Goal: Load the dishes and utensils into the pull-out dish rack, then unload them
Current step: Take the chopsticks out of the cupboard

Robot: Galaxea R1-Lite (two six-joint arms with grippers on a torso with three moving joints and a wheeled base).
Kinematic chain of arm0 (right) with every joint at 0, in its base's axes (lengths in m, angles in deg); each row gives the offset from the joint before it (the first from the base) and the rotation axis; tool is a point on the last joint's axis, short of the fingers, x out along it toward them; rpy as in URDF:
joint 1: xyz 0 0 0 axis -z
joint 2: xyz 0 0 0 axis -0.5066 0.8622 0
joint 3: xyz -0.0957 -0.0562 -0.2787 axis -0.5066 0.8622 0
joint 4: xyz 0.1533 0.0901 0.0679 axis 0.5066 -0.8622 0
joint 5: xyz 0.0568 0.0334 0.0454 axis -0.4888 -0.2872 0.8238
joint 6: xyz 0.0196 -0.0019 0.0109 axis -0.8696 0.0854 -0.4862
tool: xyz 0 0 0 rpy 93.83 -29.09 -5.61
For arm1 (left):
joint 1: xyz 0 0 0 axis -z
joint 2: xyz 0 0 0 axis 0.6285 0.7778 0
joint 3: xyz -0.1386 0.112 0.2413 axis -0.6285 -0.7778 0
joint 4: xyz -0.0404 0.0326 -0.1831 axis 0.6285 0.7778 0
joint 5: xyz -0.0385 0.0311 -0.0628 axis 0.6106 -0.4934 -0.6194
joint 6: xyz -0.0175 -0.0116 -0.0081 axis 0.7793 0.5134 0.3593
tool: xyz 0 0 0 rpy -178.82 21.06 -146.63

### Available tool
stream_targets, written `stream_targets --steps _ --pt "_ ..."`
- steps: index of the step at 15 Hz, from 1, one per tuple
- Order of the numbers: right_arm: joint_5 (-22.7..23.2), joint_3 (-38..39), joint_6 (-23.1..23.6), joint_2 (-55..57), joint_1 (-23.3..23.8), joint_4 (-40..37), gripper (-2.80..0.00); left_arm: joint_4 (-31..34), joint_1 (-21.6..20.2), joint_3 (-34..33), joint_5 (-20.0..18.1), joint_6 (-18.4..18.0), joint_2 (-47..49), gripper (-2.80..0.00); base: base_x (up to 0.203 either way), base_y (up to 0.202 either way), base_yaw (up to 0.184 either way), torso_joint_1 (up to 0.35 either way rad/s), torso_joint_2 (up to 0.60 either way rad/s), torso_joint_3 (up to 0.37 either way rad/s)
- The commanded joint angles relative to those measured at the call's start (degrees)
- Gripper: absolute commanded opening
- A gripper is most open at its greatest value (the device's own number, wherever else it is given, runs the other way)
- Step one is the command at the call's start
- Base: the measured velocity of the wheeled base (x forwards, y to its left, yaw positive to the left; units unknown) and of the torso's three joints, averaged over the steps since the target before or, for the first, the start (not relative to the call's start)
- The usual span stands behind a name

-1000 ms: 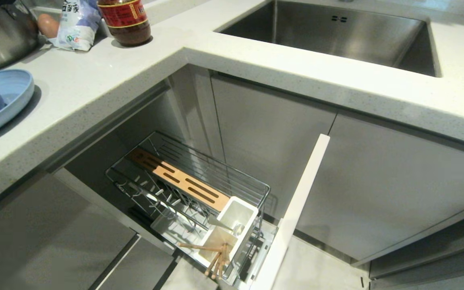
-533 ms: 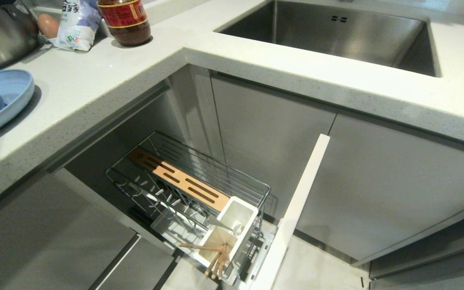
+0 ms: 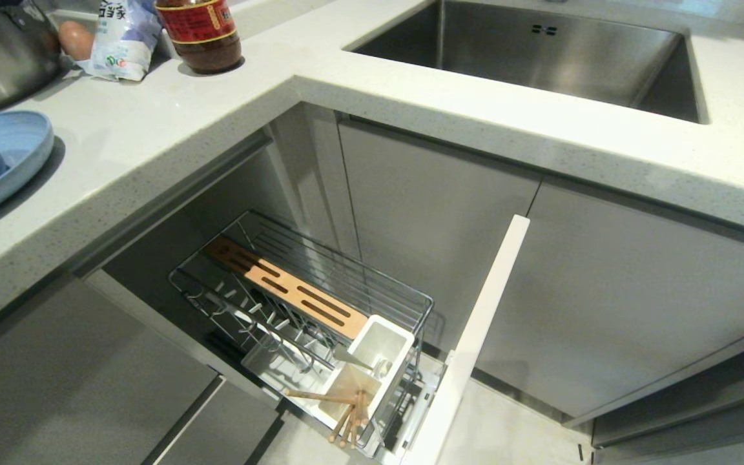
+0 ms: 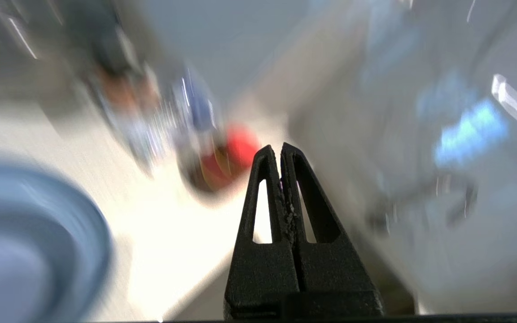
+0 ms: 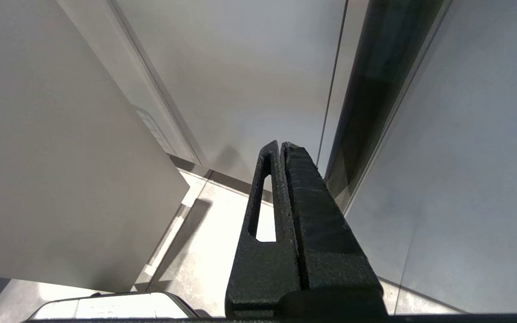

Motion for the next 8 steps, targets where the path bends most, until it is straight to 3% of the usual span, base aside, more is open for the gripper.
stream_targets --steps 1,2,4,8 --pt "0.0 0.0 0.0 -0.2 0.0 0.0 -2.80 0.9 12.4 -4.5 2.7 0.6 5.7 -2.80 0.000 0.000 0.000 0.000 0.00 0.000" --pt "0.0 0.0 0.0 -0.2 0.0 0.0 -2.80 2.0 15.5 -7.6 3.2 0.7 7.4 -2.80 0.000 0.000 0.000 0.000 0.00 0.000" --pt "0.0 0.0 0.0 -0.2 0.0 0.0 -2.80 8.7 17.4 -10.5 3.2 0.8 11.0 -2.80 0.000 0.000 0.000 0.000 0.00 0.000" --pt "0.0 0.0 0.0 -0.2 0.0 0.0 -2.80 20.4 18.4 -13.0 -3.4 -0.5 13.0 -2.80 0.000 0.000 0.000 0.000 0.00 0.000"
